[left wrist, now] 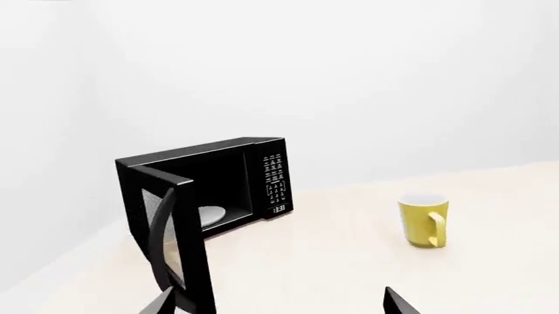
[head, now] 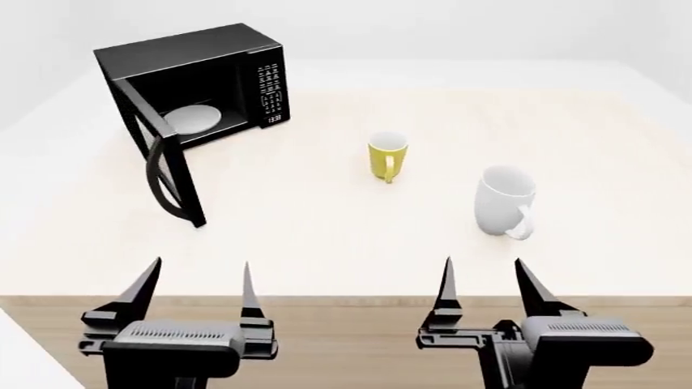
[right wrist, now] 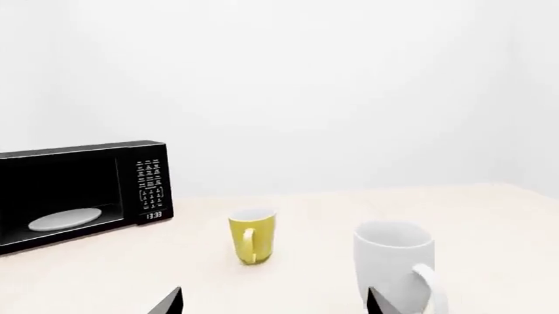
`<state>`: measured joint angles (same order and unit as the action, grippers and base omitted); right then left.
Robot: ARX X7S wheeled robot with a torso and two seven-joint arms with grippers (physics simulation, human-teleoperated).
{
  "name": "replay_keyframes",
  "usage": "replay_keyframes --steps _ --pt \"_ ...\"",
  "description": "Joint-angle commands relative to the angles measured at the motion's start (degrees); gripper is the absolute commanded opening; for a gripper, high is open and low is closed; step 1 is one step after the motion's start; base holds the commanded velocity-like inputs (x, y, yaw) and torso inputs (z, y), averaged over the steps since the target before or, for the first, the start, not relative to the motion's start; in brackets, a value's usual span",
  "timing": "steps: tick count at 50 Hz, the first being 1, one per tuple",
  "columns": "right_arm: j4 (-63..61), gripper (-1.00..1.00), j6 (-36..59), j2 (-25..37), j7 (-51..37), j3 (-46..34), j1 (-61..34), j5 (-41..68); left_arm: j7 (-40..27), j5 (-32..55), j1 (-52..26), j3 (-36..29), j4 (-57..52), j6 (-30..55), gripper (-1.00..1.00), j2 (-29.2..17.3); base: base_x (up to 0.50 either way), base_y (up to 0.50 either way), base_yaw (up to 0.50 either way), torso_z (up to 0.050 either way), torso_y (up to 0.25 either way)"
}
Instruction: Close the microwave.
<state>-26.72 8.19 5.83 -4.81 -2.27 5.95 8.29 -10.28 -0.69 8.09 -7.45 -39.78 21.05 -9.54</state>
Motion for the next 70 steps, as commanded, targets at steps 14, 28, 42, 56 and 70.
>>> replay_keyframes --steps 14,28,42,56,70 --pt "16.8 1.0 -36.9 -4.0 7.0 1.1 -1.3 -4.2 -1.3 0.8 0.4 -0.6 -0.8 -0.2 1.0 -0.9 0.0 0.5 0.0 0.0 0.0" --pt "-6.9 1.0 7.5 -2.7 3.2 2.4 0.9 -0.2 -2.0 0.9 0.3 -1.4 -1.3 0.1 1.0 -1.3 0.0 0.5 0.0 0.0 0.0" --pt "-7.4 1.0 5.1 -0.9 2.5 0.9 1.9 0.9 -2.2 1.4 0.6 -1.8 -2.4 0.4 1.0 -2.0 0.0 0.07 0.0 0.0 0.0" --pt "-7.2 1.0 4.7 0.0 1.4 0.4 1.8 2.4 -2.7 1.8 0.5 -2.1 -2.4 0.3 1.0 -2.5 0.0 0.34 0.0 0.0 0.0" --pt "-8.0 1.0 2.9 1.5 0.4 -1.6 2.2 0.8 -3.2 2.2 0.4 -2.2 -3.2 1.0 1.0 -3.0 0.0 0.26 0.0 0.0 0.0"
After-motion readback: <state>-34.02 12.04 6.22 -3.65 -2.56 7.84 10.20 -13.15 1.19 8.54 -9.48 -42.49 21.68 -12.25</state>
